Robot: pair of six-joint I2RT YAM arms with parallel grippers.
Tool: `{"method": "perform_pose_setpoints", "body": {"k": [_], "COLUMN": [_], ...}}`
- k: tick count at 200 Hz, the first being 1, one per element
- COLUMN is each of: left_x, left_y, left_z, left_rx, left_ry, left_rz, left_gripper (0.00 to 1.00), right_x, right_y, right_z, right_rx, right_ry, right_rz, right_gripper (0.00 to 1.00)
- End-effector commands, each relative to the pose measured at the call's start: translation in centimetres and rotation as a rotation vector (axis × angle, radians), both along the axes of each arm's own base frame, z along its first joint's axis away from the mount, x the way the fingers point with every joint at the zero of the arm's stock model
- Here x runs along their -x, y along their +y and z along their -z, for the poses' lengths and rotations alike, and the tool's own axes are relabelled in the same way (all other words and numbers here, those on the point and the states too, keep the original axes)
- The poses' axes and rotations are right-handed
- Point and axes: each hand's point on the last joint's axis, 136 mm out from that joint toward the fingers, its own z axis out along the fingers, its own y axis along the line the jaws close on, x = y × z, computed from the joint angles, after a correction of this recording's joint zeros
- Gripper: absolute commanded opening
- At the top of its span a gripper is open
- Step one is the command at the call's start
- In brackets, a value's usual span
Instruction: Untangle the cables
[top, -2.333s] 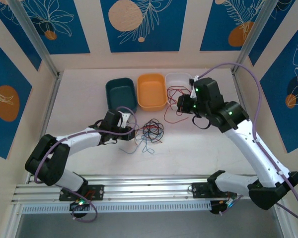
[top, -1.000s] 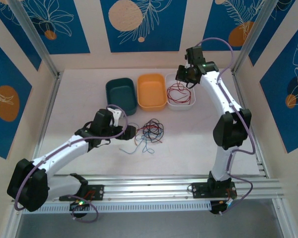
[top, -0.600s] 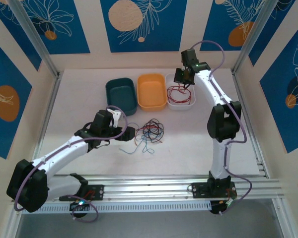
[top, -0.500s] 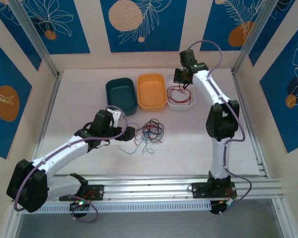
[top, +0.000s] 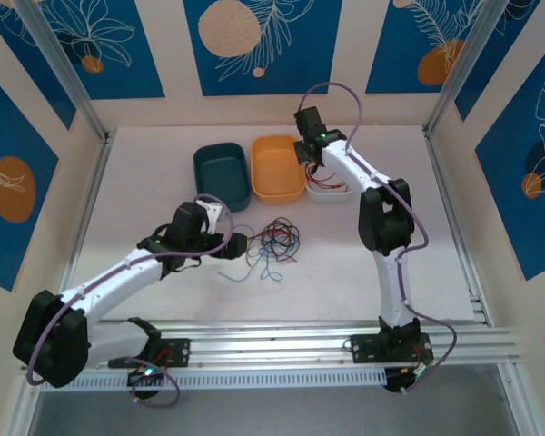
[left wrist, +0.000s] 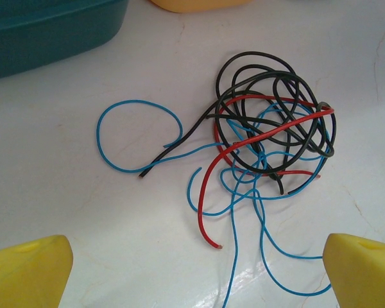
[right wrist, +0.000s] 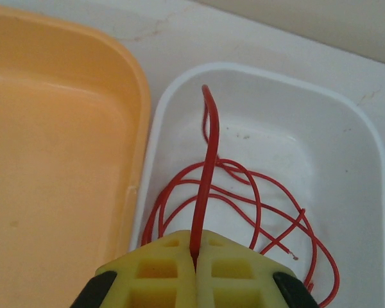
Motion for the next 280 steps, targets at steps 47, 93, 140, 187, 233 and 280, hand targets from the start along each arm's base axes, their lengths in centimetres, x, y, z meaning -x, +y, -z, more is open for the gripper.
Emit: {"method": "perform_pose_setpoints", "body": {"k": [47,93,140,187,233,280], "left_x": [0.1,0.1,-0.1,-0.2,-0.4,-0.8], "left_y": [-0.1,-0.2,-0.1,-0.2,-0.1,-0.3], "left_z": [1.0,1.0,0.6,0.1,-0.1,0.5], "left_rx": [-0.015,-0.012,-0.007,0.002,0.009,0.021], "left_ry": [0.015,0.019,0.012,0.004,0.003,0.018], "left_rz": [0.019,0.019,0.006,0.003,-0.015,-0.039], "left_gripper": [1.00,1.00,1.00,1.00,1.00,1.00], "right_x": [1.8,2.8,3.7,5.9,9.8,15.9], "right_y": [-1.8,-1.9,-1.3,-1.0,-0.9,0.8], "right_z": [4.3,4.2,0.5,-3.7,-7.8,-8.2], "right_rx": [0.004,-0.091,-0.165,-0.249,-0.374,-0.533], "right_ry": [0.163,0.222,0.200,0.163,0.144,0.219], "right_rz": [0.042,0.052,0.045,0.038,0.079,0.119], "right_gripper": [0.11,0.21,0.47,0.57,0.59,0.60]}}
